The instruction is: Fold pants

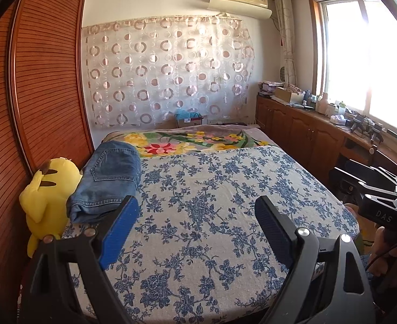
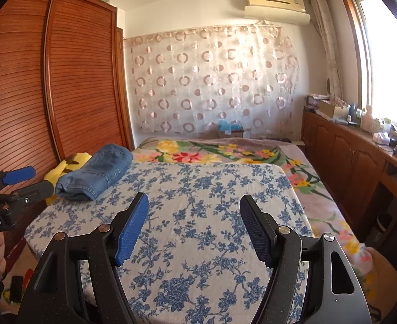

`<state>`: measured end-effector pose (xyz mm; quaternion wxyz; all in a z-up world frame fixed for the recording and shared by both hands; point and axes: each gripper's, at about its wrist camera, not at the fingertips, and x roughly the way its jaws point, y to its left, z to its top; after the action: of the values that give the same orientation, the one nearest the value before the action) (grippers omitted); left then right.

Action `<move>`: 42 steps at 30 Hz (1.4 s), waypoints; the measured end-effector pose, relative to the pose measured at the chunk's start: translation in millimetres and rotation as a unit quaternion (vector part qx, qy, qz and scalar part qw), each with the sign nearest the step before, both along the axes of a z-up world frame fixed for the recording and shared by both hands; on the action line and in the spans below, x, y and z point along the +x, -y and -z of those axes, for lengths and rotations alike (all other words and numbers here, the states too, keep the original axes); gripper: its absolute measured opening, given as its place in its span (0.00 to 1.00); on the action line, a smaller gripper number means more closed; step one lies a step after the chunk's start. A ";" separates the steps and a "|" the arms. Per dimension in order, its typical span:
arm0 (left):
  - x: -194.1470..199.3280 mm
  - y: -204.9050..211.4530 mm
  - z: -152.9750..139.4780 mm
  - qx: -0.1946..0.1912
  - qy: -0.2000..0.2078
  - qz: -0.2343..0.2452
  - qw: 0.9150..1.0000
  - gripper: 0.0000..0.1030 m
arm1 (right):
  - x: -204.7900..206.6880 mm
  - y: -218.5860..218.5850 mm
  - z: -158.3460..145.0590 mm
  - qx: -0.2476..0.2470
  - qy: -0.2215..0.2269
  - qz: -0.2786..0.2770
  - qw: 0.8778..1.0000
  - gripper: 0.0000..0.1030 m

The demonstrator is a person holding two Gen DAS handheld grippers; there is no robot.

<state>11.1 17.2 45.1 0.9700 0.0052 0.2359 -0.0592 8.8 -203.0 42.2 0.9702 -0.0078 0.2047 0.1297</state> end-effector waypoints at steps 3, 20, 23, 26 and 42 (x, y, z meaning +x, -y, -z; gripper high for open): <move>0.7 -2.9 3.8 -0.003 -0.001 -0.003 1.000 0.86 | 2.5 0.2 2.7 -0.001 -0.001 0.004 1.000 0.70; 3.3 -10.2 12.3 -0.011 -0.007 -0.013 1.000 0.86 | 6.8 -0.6 8.5 0.002 -0.009 0.006 1.000 0.70; 3.1 -10.5 12.3 -0.010 -0.008 -0.013 1.000 0.86 | 6.9 -1.0 8.6 0.002 -0.009 0.006 1.000 0.70; 3.0 -11.3 11.8 -0.011 -0.007 -0.013 1.000 0.86 | 6.6 -1.1 8.2 0.002 -0.009 0.006 1.000 0.70; 2.5 -12.0 11.5 -0.011 -0.006 -0.013 1.000 0.86 | 6.9 -0.9 9.1 0.002 -0.008 0.006 1.000 0.70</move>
<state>13.5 29.2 33.6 0.9692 -0.0085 0.2411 -0.0496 15.7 -202.1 33.1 0.9692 -0.0039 0.2127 0.1240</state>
